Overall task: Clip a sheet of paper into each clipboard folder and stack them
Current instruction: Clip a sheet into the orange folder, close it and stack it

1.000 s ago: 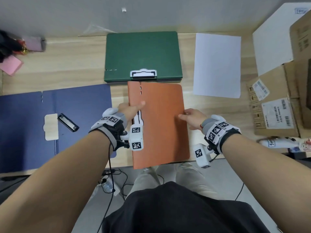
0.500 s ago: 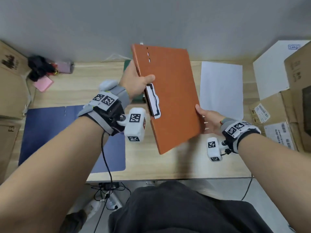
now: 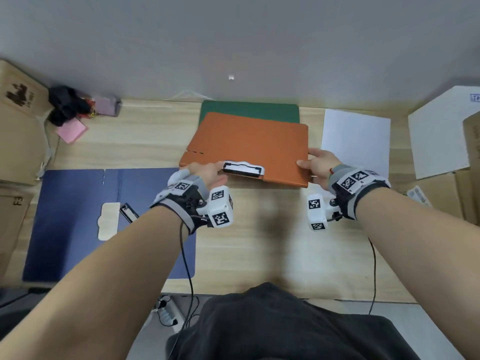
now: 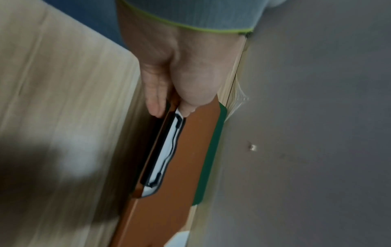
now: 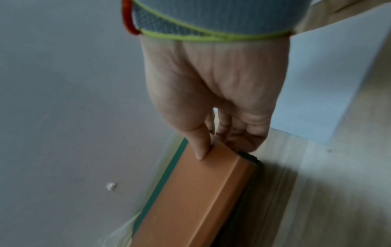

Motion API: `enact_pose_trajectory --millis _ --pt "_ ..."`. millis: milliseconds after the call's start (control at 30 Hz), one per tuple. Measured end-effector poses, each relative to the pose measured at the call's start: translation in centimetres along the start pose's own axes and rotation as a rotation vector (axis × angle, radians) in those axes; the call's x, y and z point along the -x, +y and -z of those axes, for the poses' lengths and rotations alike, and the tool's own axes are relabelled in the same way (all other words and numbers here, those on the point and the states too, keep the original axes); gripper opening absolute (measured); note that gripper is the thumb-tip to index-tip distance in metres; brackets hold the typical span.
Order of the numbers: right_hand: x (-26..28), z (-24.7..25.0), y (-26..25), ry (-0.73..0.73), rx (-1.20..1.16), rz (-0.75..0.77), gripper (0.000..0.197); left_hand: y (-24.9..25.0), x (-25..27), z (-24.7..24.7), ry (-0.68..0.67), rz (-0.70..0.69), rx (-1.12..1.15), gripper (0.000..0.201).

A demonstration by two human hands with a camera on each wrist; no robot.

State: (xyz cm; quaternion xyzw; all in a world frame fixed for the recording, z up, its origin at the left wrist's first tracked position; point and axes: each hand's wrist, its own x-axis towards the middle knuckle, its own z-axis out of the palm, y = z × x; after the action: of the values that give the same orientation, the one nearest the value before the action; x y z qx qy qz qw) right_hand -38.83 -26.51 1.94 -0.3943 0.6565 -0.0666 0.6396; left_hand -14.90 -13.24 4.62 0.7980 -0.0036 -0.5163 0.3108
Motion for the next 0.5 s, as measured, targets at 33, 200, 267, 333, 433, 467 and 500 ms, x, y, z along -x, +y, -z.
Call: enact_pose_trajectory --millis 33,200,267,333,433,467,500 --pt "-0.5 0.1 -0.3 0.025 0.034 0.024 0.051 -0.5 -0.7 0.2 0.009 -0.007 -0.004 0.043" --pt "-3.4 -0.2 -1.7 0.087 0.255 0.071 0.085 -1.4 -5.6 1.2 0.230 -0.122 -0.484 0.117" --pt "-3.7 -0.7 -2.2 0.061 0.360 0.082 0.088 -0.6 -5.5 1.4 0.223 -0.170 -0.766 0.103" --pt "-3.8 -1.1 -2.2 0.027 0.451 0.098 0.088 0.2 -5.8 1.7 0.174 -0.205 -0.898 0.097" --pt "-4.3 -1.6 -2.0 -0.003 0.526 0.099 0.094 1.1 -6.7 1.9 0.161 -0.212 -0.975 0.075" --pt "-4.4 -1.8 -1.9 -0.009 0.556 0.096 0.096 1.4 -6.6 2.0 0.161 -0.196 -1.023 0.064" --pt "-4.5 -1.9 -1.9 -0.007 0.597 0.094 0.097 1.6 -6.9 2.0 0.165 -0.192 -1.068 0.054"
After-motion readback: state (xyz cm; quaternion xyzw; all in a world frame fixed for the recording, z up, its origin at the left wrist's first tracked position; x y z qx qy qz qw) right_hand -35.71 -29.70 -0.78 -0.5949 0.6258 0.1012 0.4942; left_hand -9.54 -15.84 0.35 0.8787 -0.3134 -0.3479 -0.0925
